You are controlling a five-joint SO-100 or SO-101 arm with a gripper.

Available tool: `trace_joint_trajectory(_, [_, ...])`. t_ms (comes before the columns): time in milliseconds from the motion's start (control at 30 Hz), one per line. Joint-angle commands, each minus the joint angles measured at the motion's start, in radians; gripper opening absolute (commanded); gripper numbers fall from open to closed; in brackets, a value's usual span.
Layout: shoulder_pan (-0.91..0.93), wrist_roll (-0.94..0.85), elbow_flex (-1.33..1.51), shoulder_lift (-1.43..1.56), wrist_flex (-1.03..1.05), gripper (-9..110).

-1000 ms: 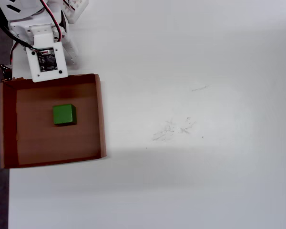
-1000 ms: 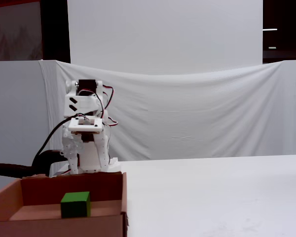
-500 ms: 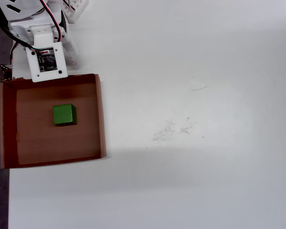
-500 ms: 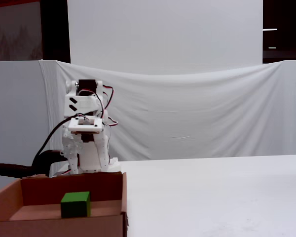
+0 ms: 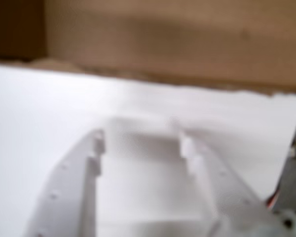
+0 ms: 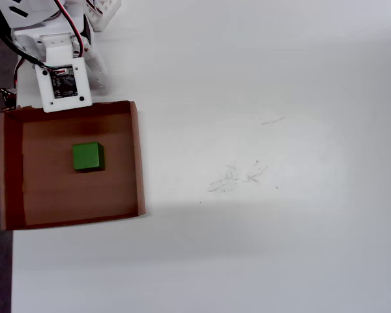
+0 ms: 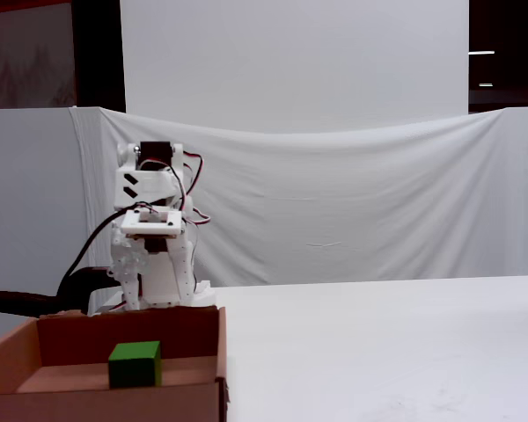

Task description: Grasp a green cube and put it in a box.

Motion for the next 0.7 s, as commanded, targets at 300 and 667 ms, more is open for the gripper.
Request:
trace_joint_trajectory(300, [0.003,0.011,-0.005,0.006,-0.005,21])
trace_joint_trajectory(667, [0.003,0.017,-0.005,0.006,-0.006,21])
